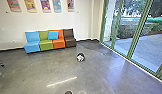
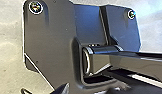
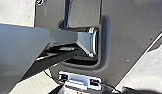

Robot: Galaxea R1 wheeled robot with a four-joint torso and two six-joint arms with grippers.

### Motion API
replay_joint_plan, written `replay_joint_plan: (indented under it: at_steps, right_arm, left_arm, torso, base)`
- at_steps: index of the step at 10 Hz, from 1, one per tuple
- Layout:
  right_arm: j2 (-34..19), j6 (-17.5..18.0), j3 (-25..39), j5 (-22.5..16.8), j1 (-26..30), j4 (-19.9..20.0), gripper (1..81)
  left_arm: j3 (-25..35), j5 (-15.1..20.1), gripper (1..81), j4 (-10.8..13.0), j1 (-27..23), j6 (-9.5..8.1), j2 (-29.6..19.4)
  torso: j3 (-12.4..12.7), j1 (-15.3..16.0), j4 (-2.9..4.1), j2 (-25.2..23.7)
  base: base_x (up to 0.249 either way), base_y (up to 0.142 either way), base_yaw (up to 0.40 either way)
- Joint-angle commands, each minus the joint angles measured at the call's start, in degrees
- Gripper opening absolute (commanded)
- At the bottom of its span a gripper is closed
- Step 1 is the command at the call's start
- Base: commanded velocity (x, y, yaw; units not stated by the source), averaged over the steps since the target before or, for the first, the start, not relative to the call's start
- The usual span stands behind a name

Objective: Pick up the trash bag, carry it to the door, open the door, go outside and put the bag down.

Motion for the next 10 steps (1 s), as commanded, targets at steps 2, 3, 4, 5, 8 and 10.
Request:
replay_joint_plan:
  at_steps: [2,3,4,5,8,10]
  right_arm:
    - [0.2,-0.08,1.71,-2.0,0.69,0.65,81.1]
    - [-0.41,0.0,2.07,-1.31,0.51,0.65,81.1]
    - [-0.94,0.18,2.5,-0.6,0.24,0.74,81.1]
    - [-1.39,0.18,3.03,-0.16,-0.02,0.74,81.1]
    - [-3.58,0.18,6.46,0.02,-0.19,0.65,81.1]
    - [-5.34,0.18,8.91,0.19,-0.37,0.4,81.1]
  left_arm:
    - [0.36,3.52,81.1,0.08,-1.58,0.21,-0.34]
    - [0.36,3.52,81.1,0.16,-1.41,0.38,-0.51]
    - [0.36,3.52,81.1,0.25,-1.32,0.38,-0.6]
    - [0.36,3.52,81.1,0.16,-1.23,0.38,-0.69]
    - [0.36,3.52,81.1,-0.01,-1.14,0.38,-0.78]
    - [0.36,3.52,81.1,-0.1,-1.14,0.3,-1.13]
  torso:
    - [0.0,0.0,0.0,0.0]
    - [0.0,0.0,0.0,0.0]
    - [0.0,0.0,0.0,0.0]
    - [0.0,0.0,0.0,0.0]
    - [0.0,0.0,0.0,0.0]
    - [0.0,0.0,0.0,0.0]
  base:
    - [0.158,0.0,0.0]
    - [0.158,0.0,0.0]
    - [0.158,0.0,0.0]
    - [0.158,0.0,0.0]
    - [0.158,0.0,0.0]
    - [0.158,0.0,0.0]
